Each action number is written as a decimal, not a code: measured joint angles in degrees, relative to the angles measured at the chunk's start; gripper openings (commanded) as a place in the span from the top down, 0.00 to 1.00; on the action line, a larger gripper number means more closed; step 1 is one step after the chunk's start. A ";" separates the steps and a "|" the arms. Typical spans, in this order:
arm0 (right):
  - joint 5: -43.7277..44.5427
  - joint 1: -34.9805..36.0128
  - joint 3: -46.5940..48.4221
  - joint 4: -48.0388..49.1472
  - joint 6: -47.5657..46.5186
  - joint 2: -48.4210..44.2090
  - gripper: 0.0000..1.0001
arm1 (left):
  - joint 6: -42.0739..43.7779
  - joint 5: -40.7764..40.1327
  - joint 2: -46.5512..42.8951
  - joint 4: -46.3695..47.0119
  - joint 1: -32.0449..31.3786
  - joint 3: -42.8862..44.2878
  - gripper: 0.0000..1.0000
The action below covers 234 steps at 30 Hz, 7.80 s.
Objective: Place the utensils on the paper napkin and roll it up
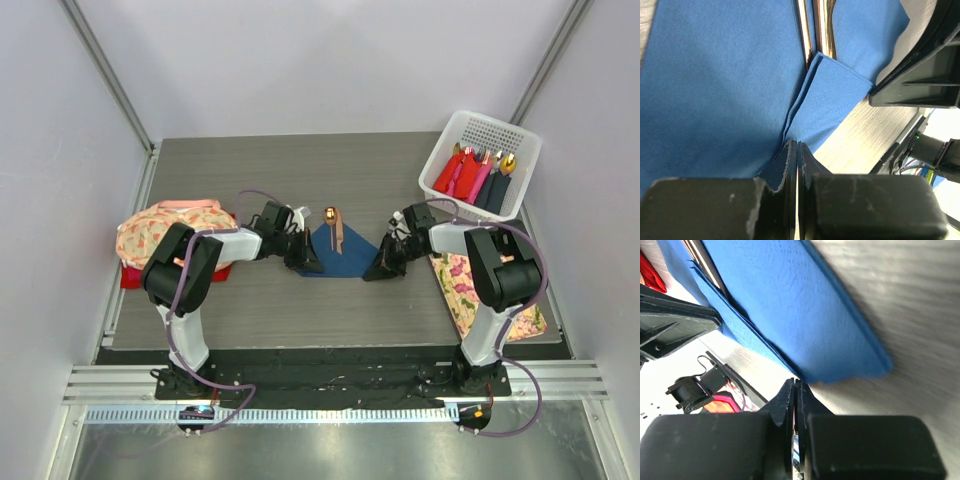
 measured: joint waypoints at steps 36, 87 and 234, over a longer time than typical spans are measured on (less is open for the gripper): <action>-1.73 6.12 4.85 7.15 4.61 5.68 0.99 | -2.58 5.22 -5.84 4.87 0.04 -5.18 0.73; -2.64 5.84 5.31 6.95 4.61 6.45 0.99 | -3.74 6.45 -2.49 4.74 2.93 -6.95 0.75; -5.75 5.90 10.95 13.18 14.40 5.40 0.99 | -11.02 3.43 3.15 16.96 0.61 -4.11 0.96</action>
